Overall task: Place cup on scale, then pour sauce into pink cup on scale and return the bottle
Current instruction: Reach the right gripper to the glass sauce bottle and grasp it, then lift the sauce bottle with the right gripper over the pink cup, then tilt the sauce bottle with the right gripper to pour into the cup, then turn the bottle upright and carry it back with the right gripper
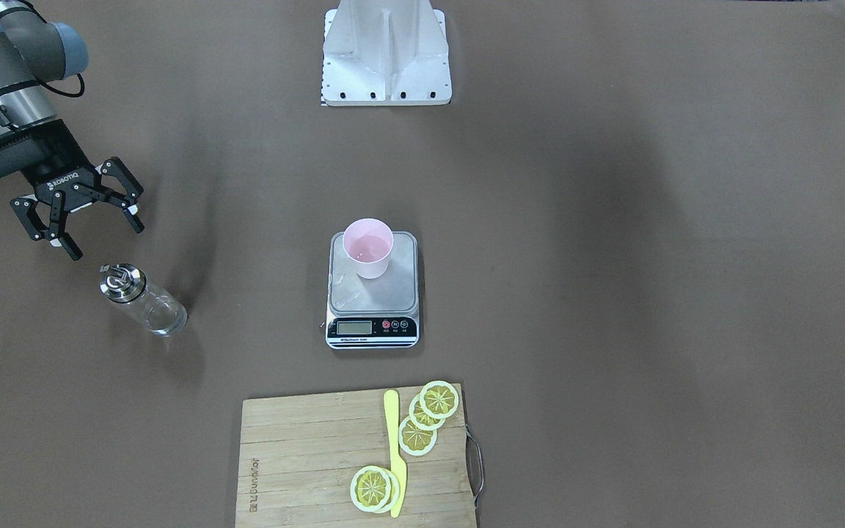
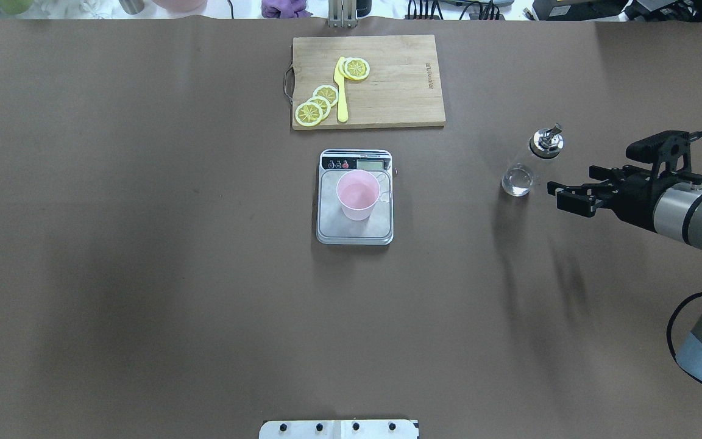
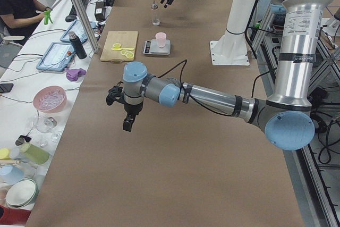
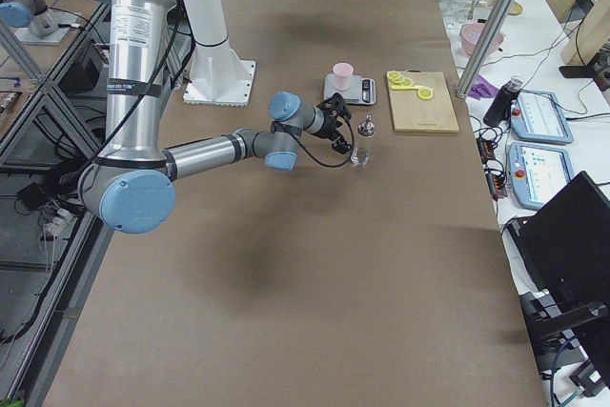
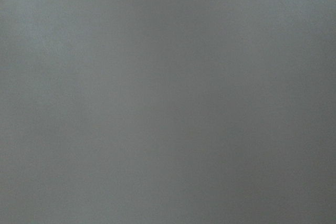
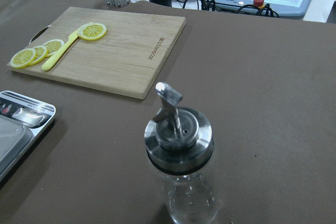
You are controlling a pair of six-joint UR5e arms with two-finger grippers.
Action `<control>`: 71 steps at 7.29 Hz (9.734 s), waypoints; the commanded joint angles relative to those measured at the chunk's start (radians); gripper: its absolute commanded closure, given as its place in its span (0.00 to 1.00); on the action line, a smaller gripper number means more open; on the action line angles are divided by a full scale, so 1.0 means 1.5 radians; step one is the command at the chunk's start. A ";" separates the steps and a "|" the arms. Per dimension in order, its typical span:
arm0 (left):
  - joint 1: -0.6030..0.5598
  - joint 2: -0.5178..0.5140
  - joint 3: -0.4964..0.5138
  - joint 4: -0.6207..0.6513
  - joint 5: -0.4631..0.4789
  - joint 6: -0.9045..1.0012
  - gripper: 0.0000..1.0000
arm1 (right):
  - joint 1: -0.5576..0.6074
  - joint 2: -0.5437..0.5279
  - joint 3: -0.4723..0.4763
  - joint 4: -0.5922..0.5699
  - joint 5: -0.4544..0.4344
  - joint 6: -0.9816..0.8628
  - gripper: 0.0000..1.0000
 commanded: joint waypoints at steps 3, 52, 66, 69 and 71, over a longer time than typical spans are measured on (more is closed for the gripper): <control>0.001 0.000 0.008 0.008 0.000 0.000 0.02 | -0.080 0.037 -0.039 0.012 -0.162 -0.016 0.05; 0.003 -0.001 0.053 -0.001 -0.001 0.000 0.02 | -0.257 0.439 -0.067 -0.892 -0.689 -0.602 1.00; 0.003 -0.003 0.061 -0.003 -0.001 0.000 0.02 | -0.249 0.426 -0.078 -0.742 -0.654 -0.571 1.00; 0.003 -0.004 0.055 -0.003 -0.001 0.000 0.02 | -0.218 0.401 -0.065 -0.615 -0.566 -0.525 1.00; 0.003 -0.003 0.045 -0.001 -0.002 -0.001 0.02 | -0.167 0.367 -0.012 -0.604 -0.460 -0.457 1.00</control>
